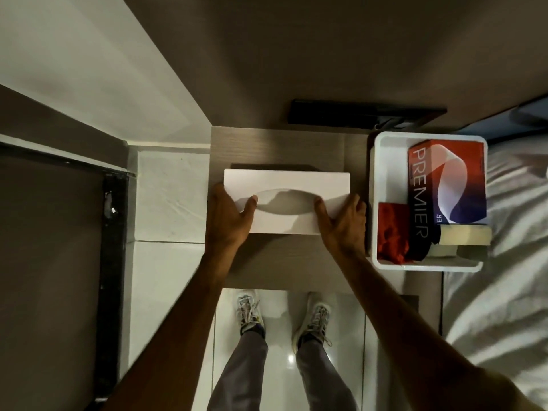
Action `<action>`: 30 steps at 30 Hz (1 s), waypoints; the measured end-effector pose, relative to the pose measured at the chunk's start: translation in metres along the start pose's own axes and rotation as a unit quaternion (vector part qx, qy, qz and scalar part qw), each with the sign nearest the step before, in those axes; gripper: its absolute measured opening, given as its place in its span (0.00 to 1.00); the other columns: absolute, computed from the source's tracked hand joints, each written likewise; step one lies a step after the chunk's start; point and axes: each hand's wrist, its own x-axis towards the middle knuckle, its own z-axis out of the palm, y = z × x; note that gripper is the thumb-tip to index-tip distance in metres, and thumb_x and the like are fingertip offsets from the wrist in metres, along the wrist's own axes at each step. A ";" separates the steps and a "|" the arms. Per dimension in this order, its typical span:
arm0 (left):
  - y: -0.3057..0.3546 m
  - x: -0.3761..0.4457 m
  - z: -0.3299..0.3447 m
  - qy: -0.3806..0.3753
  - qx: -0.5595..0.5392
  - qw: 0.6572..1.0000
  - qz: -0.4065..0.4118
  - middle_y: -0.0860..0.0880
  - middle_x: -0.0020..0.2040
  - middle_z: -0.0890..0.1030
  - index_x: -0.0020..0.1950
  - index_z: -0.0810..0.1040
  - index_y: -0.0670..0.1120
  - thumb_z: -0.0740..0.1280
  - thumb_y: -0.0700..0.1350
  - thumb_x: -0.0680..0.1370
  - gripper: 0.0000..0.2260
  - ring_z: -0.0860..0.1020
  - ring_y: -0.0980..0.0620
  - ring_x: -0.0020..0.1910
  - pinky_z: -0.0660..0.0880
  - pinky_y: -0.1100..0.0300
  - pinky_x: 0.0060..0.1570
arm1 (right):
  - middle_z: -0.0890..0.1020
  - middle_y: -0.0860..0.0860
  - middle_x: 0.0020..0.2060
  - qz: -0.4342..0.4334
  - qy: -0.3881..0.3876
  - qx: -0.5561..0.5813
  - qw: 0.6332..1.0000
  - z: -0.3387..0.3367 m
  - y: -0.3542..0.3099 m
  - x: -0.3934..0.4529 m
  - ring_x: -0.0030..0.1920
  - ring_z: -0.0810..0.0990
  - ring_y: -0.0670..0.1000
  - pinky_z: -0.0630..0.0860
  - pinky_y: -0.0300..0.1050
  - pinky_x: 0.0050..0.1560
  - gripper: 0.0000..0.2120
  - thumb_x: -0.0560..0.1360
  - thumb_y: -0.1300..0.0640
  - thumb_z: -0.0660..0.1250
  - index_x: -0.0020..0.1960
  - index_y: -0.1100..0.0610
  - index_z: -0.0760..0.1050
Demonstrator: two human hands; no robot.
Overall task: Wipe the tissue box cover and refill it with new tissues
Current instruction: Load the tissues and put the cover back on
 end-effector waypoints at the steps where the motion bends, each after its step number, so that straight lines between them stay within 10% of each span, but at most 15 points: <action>1: -0.002 0.002 0.002 -0.001 0.004 1.000 0.004 0.40 0.72 0.72 0.76 0.62 0.43 0.71 0.55 0.78 0.33 0.74 0.40 0.71 0.76 0.45 0.68 | 0.70 0.61 0.67 -0.008 -0.001 -0.001 1.000 0.001 0.001 0.001 0.66 0.73 0.61 0.73 0.49 0.60 0.32 0.78 0.42 0.69 0.71 0.61 0.64; 30: 0.013 0.007 0.004 -0.030 0.080 0.996 0.019 0.36 0.71 0.72 0.77 0.59 0.36 0.66 0.52 0.82 0.31 0.75 0.39 0.69 0.75 0.51 0.66 | 0.71 0.60 0.70 0.025 -0.031 0.045 0.998 0.002 0.003 0.023 0.69 0.71 0.60 0.73 0.49 0.62 0.34 0.77 0.43 0.71 0.74 0.60 0.63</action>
